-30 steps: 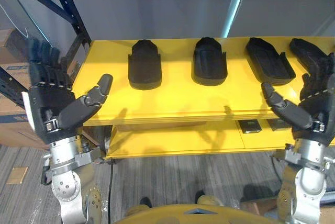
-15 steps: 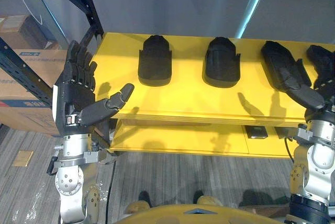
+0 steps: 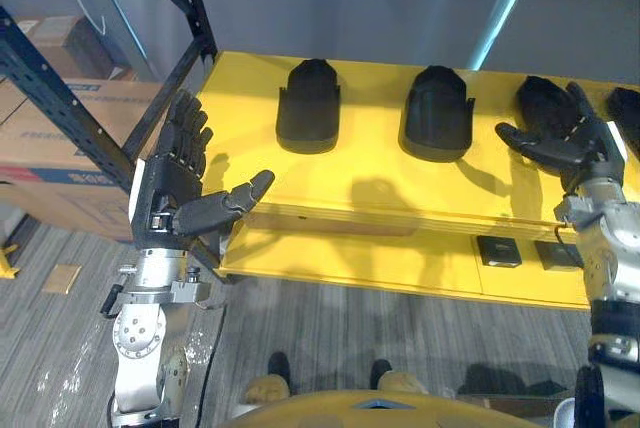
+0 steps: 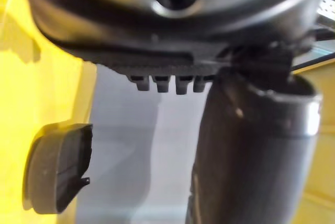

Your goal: Walk over and take three plastic housings, then place them on the shelf

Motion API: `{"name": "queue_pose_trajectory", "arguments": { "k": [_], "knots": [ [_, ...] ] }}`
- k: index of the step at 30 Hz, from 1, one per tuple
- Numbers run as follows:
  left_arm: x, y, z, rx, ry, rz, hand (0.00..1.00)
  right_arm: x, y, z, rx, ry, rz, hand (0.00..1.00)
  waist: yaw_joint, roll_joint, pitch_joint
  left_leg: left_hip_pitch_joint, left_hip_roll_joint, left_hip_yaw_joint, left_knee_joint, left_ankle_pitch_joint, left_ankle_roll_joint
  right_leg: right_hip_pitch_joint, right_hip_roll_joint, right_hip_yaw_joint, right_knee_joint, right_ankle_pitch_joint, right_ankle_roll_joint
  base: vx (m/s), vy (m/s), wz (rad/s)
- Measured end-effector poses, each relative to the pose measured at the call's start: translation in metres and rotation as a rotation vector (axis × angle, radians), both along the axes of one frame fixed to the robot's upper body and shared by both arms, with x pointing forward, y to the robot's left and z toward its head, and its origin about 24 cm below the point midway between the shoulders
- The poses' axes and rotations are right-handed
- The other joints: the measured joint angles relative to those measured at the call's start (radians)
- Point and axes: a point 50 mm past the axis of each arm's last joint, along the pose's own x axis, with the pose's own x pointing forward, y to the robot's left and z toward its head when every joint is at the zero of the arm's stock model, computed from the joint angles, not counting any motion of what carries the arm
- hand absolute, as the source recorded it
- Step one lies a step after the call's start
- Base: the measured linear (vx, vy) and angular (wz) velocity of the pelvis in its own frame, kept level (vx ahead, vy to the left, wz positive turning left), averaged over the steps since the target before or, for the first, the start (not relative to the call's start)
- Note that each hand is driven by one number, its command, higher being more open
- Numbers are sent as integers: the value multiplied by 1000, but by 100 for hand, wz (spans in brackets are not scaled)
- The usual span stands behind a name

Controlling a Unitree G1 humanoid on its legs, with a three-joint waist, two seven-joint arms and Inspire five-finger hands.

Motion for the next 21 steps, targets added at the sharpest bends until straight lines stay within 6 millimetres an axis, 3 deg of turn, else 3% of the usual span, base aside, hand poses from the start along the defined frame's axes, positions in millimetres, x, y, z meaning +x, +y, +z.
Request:
{"name": "queue_pose_trajectory", "arguments": {
  "k": [3,10,11,13,14,16,21],
  "knots": [
    [1,2,2,13,-1,-3,100,13,-5,13,-2,11,13,100,13,0,22,-55,8,-16,81,-35,-1,-8,1,-7,0,10,1,-40,9,13],
    [7,2,1,18,3,-8,100,41,6,39,16,-10,92,100,32,35,65,-157,59,-49,244,-105,-2,-27,44,12,0,58,-13,-69,17,4],
    [8,2,-1,12,14,-2,100,45,6,49,5,-17,100,100,35,49,81,-180,64,-54,270,-110,-2,-35,48,13,0,62,-20,-99,16,4],
    [8,3,-2,8,19,8,100,48,5,61,-1,-31,100,100,37,61,102,-205,68,-59,290,-111,-2,-48,51,13,-2,62,-26,-130,-2,2],
    [10,3,0,6,11,14,100,50,1,72,-7,-40,88,100,44,65,128,-231,68,-61,313,-110,-3,-61,51,12,-3,45,-52,-149,-25,4],
    [12,2,1,4,1,10,100,52,-4,82,-7,-47,59,100,50,81,162,-256,77,-71,327,-103,-10,-78,59,9,0,40,-62,-144,-37,3],
    [16,-6,2,-7,5,-4,100,56,-8,94,25,-60,-21,100,61,88,220,-281,86,-75,311,-65,-19,-115,72,9,-1,54,-68,-87,-36,-1]
  ]
}}
